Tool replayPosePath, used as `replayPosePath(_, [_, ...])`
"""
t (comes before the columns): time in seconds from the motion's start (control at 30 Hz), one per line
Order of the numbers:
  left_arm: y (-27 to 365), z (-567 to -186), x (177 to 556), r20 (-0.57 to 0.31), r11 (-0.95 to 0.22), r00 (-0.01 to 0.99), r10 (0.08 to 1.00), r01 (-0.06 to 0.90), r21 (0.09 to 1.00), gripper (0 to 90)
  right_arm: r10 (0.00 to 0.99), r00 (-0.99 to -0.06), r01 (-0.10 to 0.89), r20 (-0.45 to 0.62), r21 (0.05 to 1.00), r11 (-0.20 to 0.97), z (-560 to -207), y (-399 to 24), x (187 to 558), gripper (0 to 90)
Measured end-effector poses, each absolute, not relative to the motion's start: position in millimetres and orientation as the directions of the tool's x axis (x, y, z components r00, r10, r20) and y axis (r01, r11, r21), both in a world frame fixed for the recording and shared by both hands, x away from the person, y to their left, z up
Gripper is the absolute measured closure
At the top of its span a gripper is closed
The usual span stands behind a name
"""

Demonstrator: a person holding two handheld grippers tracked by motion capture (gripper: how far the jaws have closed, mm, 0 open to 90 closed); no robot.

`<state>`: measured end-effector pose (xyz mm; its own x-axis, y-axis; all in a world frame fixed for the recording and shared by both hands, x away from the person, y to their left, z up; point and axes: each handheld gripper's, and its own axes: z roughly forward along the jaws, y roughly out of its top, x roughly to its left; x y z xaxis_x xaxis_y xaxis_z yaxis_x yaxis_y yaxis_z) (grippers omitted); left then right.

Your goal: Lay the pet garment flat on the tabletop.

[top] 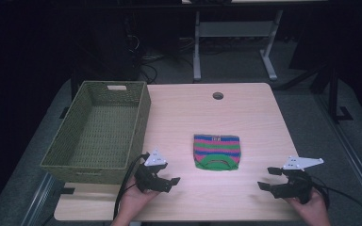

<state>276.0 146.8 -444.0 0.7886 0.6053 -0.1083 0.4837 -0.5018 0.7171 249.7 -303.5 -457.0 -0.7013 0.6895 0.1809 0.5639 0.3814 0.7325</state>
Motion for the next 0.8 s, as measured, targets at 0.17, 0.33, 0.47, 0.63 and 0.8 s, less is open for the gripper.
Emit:
replayPosePath(0.17, [143.8,-441.9,279.1,-0.096,-0.51,0.795,0.599,0.472,0.719,24.2,0.681,-0.708,0.558,0.185,0.738,0.38,-453.2,-300.1,253.3,23.3])
replayPosePath(0.33, [137.8,-438.8,282.4,-0.087,-0.524,0.807,0.584,0.456,0.719,24.1,0.677,-0.711,0.565,0.192,0.729,0.386,-449.0,-297.3,258.3,22.9])
replayPosePath(0.47, [131.4,-438.0,285.4,-0.083,-0.539,0.816,0.572,0.449,0.713,23.8,0.677,-0.71,0.567,0.194,0.727,0.387,-447.2,-295.9,261.5,22.9])
replayPosePath(0.63, [127.0,-439.9,287.8,-0.087,-0.549,0.823,0.561,0.448,0.705,23.7,0.671,-0.714,0.571,0.202,0.723,0.39,-441.1,-290.0,268.8,22.9])
replayPosePath(0.8, [124.5,-437.2,290.9,-0.079,-0.555,0.823,0.563,0.447,0.702,23.6,0.666,-0.717,0.571,0.205,0.721,0.393,-438.9,-287.0,273.7,22.9])
